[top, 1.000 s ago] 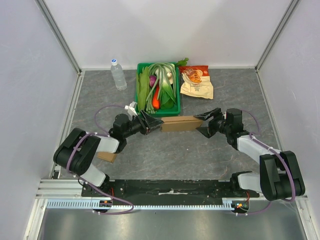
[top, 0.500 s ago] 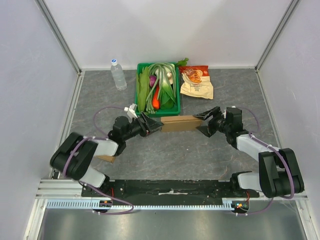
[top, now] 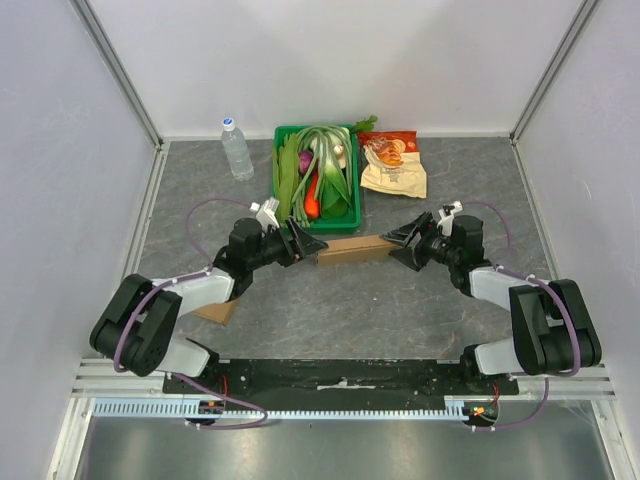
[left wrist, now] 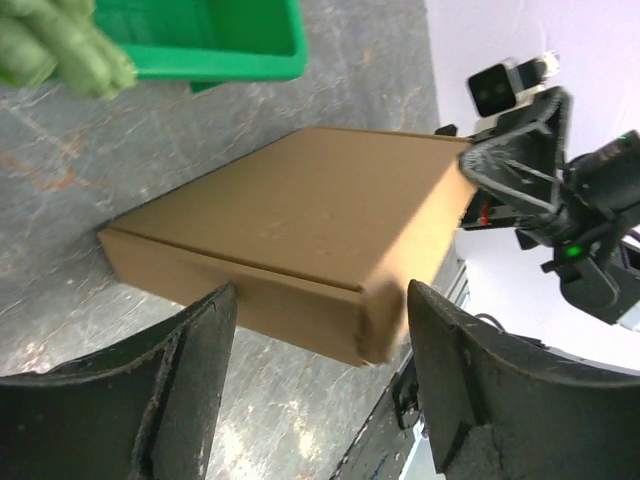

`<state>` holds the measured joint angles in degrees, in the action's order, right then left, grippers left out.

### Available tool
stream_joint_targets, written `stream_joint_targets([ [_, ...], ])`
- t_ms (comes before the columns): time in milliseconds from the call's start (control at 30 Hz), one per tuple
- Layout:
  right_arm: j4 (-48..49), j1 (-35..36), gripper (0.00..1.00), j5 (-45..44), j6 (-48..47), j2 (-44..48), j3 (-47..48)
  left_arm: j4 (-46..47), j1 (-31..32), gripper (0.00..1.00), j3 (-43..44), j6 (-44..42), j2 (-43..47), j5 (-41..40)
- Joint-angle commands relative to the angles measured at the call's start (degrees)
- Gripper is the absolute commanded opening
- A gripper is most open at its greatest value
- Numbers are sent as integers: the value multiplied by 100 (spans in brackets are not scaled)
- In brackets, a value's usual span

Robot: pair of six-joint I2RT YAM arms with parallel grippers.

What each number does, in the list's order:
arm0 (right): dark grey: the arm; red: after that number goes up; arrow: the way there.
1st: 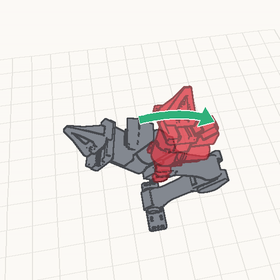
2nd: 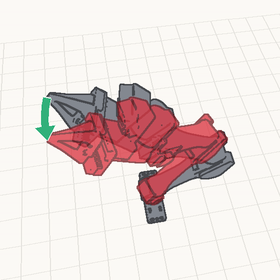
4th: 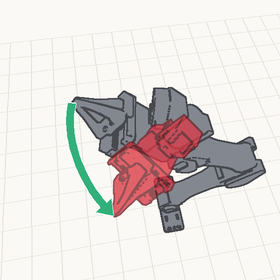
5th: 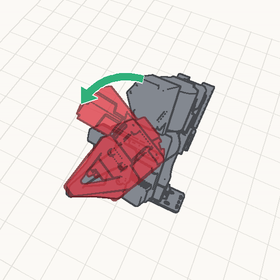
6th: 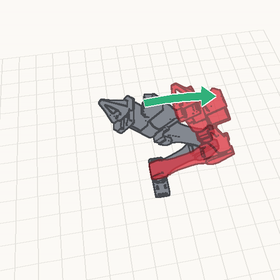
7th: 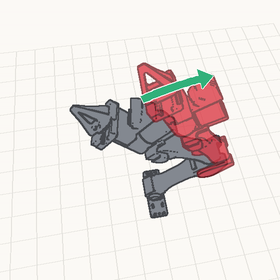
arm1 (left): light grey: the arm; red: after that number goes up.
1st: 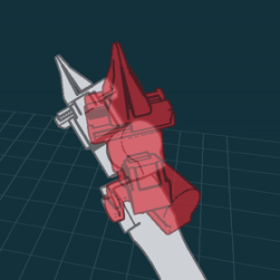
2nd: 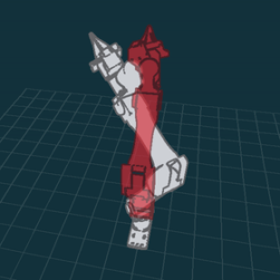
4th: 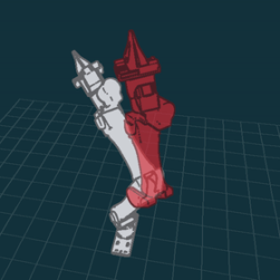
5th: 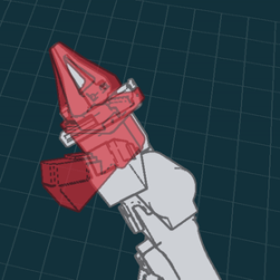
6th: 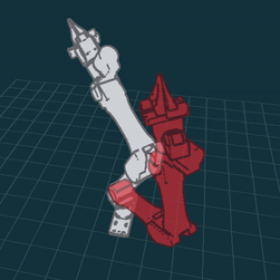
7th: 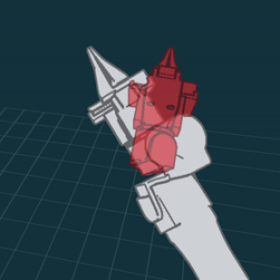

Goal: Fold the paper box

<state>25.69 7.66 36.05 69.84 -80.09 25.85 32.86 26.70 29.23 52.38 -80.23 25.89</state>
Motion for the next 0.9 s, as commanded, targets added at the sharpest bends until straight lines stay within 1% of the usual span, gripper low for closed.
stream_joint_targets([
  [0, -267, -54, 73, -99, -603, -296, -405, -209, 11, 70, -137, -421, -125, -163],
  [67, -310, -107, 70, -81, -717, -288, -492, -306, 20, 68, -295, -509, -107, -216],
  [100, -432, -116, 69, -98, -892, -270, -528, -333, 20, 63, -374, -527, -81, -233],
  [167, -687, -151, 65, -273, -1103, -182, -589, -351, 20, 60, -620, -571, 15, -251],
  [233, -706, -177, 64, -362, -1446, -120, -625, -368, 20, 60, -804, -588, 121, -242],
  [267, -950, -169, 60, -397, -1586, -129, -590, -394, 20, 60, -849, -615, 191, -260],
  [300, -1065, -168, 60, -406, -1710, -77, -555, -560, 20, 61, -875, -667, 409, -277],
  [333, -1171, -168, 61, -389, -2042, 2, -502, -709, 20, 62, -884, -807, 533, -304],
  [367, -1737, -168, 65, -563, -2245, 133, -441, -876, 20, 63, -876, -878, 674, -356],
  [400, -2152, -186, 70, -764, -2517, 517, -362, -1296, 20, 66, -832, -957, 1049, -383],
  [433, -2565, -169, 83, -993, -3042, 756, -117, -1483, 20, 69, -823, -1071, 1253, -435],
  [467, -3535, -168, 90, -1343, -3317, 1002, 24, -1658, 20, 74, -823, -1098, 1542, -453],
  [500, -3945, -168, 96, -1547, -3519, 1527, 165, -2113, 20, 76, -840, -1133, 2128, -505],
  [533, -4288, -168, 98, -1714, -3852, 1784, 436, -2317, 20, 79, -858, -1168, 2473, -697],
  [567, -4631, -160, 98, -1855, -3969, 2039, 526, -2537, 20, 84, -875, -1186, 2746, -821],
  [600, -4687, -160, 98, -1978, -4048, 2398, 588, -2704, 20, 86, -876, -1195, 2958, -962],
  [633, -4670, -160, 98, -1971, -4145, 2463, 649, -2924, 20, 87, -867, -1221, 3186, -1111],
  [667, -4626, -160, 98, -1927, -4293, 2437, 728, -2961, 20, 89, -841, -1221, 3171, -1095],
  [700, -4600, -160, 98, -1744, -4356, 2185, 833, -2952, 20, 89, -736, -1187, 3075, -1008],
  [733, -4600, -168, 98, -1742, -4365, 2008, 1078, -2822, 20, 87, -665, -1073, 2796, -772],
  [767, -4486, -168, 98, -1707, -4400, 1859, 1202, -2655, 28, 84, -630, -968, 2576, -657],
  [833, -4153, -160, 98, -1409, -4479, 1463, 1396, -2224, 20, 80, -673, -581, 2215, -611],
  [867, -3899, -160, 98, -1243, -4627, 1096, 1466, -1979, 20, 78, -656, -502, 1813, -594],
])
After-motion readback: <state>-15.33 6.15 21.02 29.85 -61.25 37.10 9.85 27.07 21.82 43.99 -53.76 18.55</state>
